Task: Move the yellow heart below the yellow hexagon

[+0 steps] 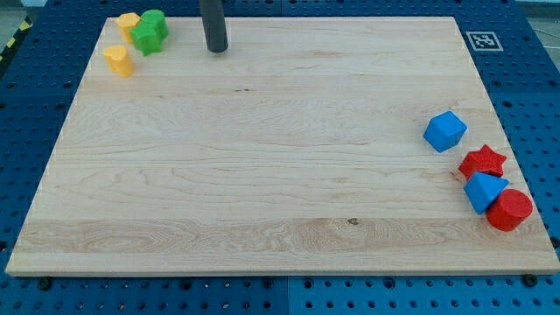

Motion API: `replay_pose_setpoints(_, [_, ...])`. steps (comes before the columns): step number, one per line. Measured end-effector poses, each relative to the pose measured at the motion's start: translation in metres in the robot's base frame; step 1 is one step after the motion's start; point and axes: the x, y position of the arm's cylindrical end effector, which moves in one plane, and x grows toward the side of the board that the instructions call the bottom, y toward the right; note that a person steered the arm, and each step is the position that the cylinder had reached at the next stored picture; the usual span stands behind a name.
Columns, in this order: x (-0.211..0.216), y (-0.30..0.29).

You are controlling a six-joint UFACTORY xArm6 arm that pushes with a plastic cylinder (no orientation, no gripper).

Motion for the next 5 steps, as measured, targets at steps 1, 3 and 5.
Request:
replay_pose_setpoints(1, [0.028, -0.051])
replay_pose_setpoints(3, [0.080, -0.124])
replay_pose_setpoints(5, [0.078, -0.170])
